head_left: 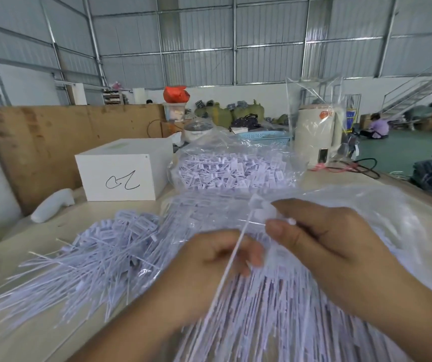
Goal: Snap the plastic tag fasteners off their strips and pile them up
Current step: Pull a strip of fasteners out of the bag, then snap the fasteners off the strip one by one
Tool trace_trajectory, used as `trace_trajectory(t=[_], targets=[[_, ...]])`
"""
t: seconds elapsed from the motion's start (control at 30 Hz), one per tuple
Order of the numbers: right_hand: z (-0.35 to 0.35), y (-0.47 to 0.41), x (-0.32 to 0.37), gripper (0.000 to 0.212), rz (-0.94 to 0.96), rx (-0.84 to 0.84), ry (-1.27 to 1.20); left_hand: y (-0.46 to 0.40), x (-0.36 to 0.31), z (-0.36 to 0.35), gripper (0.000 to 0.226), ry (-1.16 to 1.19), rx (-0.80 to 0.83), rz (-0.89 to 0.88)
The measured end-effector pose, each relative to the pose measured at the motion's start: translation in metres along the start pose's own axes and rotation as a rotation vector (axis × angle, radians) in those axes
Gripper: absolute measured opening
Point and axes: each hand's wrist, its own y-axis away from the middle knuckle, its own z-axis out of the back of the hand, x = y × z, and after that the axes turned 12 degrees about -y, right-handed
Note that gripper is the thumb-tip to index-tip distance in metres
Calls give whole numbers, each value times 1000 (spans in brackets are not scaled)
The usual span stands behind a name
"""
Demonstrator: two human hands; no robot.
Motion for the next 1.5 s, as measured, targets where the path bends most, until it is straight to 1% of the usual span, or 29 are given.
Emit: trace_trajectory(t=[0.03, 0.07, 0.1, 0.13, 0.2, 0.27, 0.3, 0.4, 0.43, 0.5, 0.53, 0.6, 0.67, 0.7, 0.73, 0.8, 0.9, 0.97, 1.0, 1.03, 1.07, 1.1, 1.13, 1.23, 1.27, 1.3, 1.37, 1.43, 1.5], targets=[[5, -1, 1, 32, -26, 67, -35, -4, 0, -9, 26, 52, 10, 39], [9, -2, 2, 34, -51, 141, -69, -20, -15, -22, 27, 146, -36, 54], [14, -2, 3, 35, -71, 204, -98, -19, -23, -25, 26, 247, -19, 11], [18, -3, 5, 36, -88, 246, -123, -26, -25, -27, 28, 324, 41, 34], [25, -4, 10, 33, -111, 310, -165, -22, -30, -25, 37, 341, 190, -3], [30, -3, 14, 33, -116, 403, -171, -17, -34, -32, 29, 314, 276, -81], [29, -3, 14, 33, -112, 433, -163, -17, -33, -37, 24, 299, 292, -73], [23, -2, 13, 28, -138, 411, -196, -18, -32, -36, 8, 238, 213, -64], [22, -2, 11, 30, -164, 393, -219, -18, -31, -33, 7, 238, 183, -68], [23, -3, 3, 39, -231, 362, -244, -18, -29, -25, 21, 259, 133, -56], [24, -4, 1, 43, -265, 352, -252, -19, -29, -20, 25, 289, 152, -33], [24, -4, -1, 47, -301, 340, -267, -17, -27, -13, 24, 309, 289, -11], [23, -5, 1, 43, -308, 314, -291, -17, -29, -11, 26, 269, 401, 22], [22, -5, 1, 39, -305, 284, -312, -17, -29, -13, 30, 228, 388, 36], [20, -5, 1, 37, -296, 243, -328, -16, -28, -16, 37, 187, 332, 52], [13, -4, 1, 41, -251, 147, -301, -17, -26, -25, 46, 142, 122, 97], [-1, -3, 1, 35, -209, -94, -240, -21, -23, -40, 48, 154, -217, 117], [3, -5, -7, 34, -308, -298, -303, -22, -23, -38, 48, 150, -391, 152], [8, -7, -9, 37, -357, -367, -342, -23, -22, -33, 48, 154, -447, 166], [13, -9, -12, 40, -386, -389, -383, -24, -22, -28, 49, 171, -465, 177], [17, -9, -14, 40, -391, -363, -417, -24, -22, -25, 50, 203, -439, 182], [18, -8, -14, 38, -376, -280, -438, -24, -22, -24, 50, 231, -372, 180], [16, -6, -13, 35, -348, -156, -448, -23, -21, -25, 48, 237, -280, 175], [5, 0, -6, 26, -245, 307, -381, -19, -16, -34, 39, 203, -6, 155], [4, 0, -4, 24, -217, 398, -343, -17, -16, -35, 41, 200, 52, 139], [5, -1, -4, 23, -225, 431, -317, -16, -17, -36, 43, 203, 89, 125], [8, -2, -3, 27, -276, 401, -293, -15, -21, -36, 48, 204, 96, 117], [5, -1, -3, 28, -290, 330, -229, -18, -23, -38, 44, 211, 27, 154], [-7, 0, -1, 26, -282, 203, -217, -21, -25, -44, 38, 238, -72, 192]])
